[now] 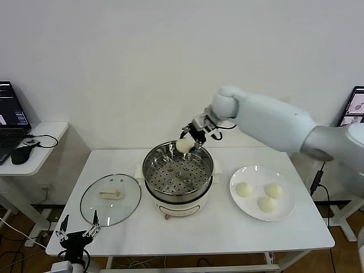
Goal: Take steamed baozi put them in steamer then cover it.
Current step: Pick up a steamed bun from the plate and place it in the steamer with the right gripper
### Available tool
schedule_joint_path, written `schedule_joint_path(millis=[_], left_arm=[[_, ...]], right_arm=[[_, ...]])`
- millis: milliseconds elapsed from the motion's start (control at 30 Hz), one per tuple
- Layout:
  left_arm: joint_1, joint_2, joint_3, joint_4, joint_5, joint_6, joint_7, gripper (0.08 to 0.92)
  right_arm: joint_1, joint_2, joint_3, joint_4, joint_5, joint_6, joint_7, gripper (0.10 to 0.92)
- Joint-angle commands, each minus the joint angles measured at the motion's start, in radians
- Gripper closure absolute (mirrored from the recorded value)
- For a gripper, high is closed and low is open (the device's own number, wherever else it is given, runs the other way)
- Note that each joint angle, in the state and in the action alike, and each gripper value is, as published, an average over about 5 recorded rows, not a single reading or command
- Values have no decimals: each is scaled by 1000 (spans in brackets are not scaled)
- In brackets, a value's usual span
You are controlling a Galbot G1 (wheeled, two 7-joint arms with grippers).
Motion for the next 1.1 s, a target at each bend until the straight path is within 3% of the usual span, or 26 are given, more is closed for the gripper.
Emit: schedule_joint_path(millis=[33,500,700,800,933,1100], left_arm=[[3,0,-8,-1,-2,-5,0,177],[-1,-3,-10,1,-3,-8,-2,177],[-1,-5,-10,-6,-3,-8,-4,177],[2,-7,-11,-11,-3,-8,-5,177],[6,-8,-11,-18,-3,-8,-6,177],[10,-11,-9,-33,-3,1,-8,177]], right_arm=[[-60,118,-25,-118,-239,186,69,423],[-122,178,43,-242,-423,286,134,387],[-137,193,66,-283,-463,307,151,303],[-126,176,62,-258,-409,297,151,233],[-58,123,28,-172,-255,220,102,205],[108,-1,-35,54,48,-79,-53,203]])
